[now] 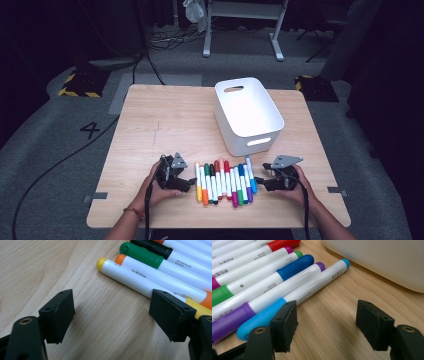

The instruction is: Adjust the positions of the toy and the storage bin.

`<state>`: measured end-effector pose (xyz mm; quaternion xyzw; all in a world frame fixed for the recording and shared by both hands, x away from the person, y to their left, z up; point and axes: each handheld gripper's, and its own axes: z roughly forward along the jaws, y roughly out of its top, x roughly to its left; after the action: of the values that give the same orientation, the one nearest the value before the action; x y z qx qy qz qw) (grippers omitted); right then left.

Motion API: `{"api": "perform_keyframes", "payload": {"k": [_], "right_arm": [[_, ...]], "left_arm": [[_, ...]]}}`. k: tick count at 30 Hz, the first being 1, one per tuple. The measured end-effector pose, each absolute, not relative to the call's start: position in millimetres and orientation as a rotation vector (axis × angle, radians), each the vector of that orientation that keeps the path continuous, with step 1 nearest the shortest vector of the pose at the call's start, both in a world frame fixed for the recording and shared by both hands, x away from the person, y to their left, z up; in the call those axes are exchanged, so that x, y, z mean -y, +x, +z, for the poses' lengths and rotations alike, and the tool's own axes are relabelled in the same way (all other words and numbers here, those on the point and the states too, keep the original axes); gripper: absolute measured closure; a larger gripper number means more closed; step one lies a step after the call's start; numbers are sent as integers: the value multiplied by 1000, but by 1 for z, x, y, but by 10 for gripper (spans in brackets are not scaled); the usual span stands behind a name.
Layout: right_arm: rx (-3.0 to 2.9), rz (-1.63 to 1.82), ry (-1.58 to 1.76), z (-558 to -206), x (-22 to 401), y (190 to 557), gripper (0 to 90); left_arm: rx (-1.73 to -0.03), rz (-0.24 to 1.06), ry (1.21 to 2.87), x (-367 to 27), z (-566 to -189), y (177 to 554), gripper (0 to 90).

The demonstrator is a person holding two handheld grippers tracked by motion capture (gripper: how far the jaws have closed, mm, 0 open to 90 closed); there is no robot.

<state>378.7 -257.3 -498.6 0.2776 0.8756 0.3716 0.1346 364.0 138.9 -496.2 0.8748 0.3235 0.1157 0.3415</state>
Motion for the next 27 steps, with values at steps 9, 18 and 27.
{"api": "perform_keyframes", "payload": {"k": [9,18,27], "right_arm": [[-2506,1094,835,-499,264,382,338],[-2518,1099,837,-501,264,382,338],[-2515,1112,840,-501,265,381,341]], "left_arm": [[-798,382,2221,-138,-463,386,204],[-668,400,2159,-108,-414,418,205],[-446,389,2083,-48,-358,423,235]]}}
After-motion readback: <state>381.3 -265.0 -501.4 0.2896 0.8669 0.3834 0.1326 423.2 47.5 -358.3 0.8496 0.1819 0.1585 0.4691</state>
